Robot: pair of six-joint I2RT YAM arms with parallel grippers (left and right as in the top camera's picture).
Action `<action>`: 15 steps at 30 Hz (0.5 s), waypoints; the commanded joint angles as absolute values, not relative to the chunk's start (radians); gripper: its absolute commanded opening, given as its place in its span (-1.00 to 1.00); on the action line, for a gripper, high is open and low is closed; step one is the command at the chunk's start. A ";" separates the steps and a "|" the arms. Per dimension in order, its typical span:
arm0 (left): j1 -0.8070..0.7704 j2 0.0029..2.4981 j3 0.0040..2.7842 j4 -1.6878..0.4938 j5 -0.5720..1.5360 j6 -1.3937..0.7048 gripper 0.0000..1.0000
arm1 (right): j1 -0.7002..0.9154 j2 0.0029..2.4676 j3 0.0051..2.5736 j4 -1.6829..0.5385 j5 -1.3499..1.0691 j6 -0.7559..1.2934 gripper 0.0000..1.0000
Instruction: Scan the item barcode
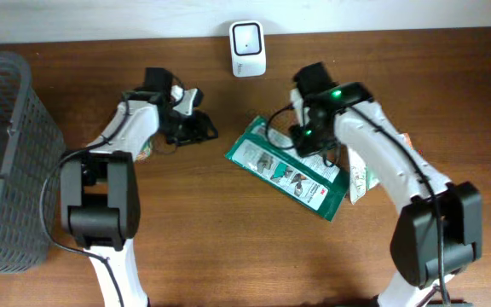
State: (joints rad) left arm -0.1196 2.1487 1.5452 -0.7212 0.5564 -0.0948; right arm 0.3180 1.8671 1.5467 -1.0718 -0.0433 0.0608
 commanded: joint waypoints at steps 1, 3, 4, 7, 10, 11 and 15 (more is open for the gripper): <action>-0.156 2.116 1.560 -0.714 0.620 -0.171 -0.72 | 0.247 1.934 1.547 -1.038 -0.119 0.067 -0.77; -0.224 2.116 1.560 -0.716 0.707 -0.171 -1.00 | 0.222 2.001 1.547 -1.023 -0.151 0.068 -0.80; -0.247 2.116 1.560 -0.725 0.729 -0.171 -1.00 | 0.220 2.020 1.547 -1.021 -0.151 0.068 -0.81; -0.319 2.116 1.556 -0.779 0.762 -0.163 -1.00 | 0.217 2.034 1.547 -1.014 -0.151 0.068 -0.81; -0.366 2.117 1.507 -0.778 0.632 -0.163 -1.00 | 0.214 2.034 1.547 -1.013 -0.151 0.068 -0.74; -0.379 2.117 1.491 -0.775 0.540 -0.163 -1.00 | 0.214 2.034 1.547 -1.014 -0.151 0.068 -0.65; -0.370 2.117 1.490 -0.768 0.211 -0.115 -0.97 | 0.214 2.034 1.547 -1.014 -0.155 0.067 -0.27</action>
State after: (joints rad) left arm -0.3813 2.1483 1.5002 -0.7776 0.3653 -0.1650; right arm 0.2184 2.0350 1.5467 -1.0138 -0.1421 0.0685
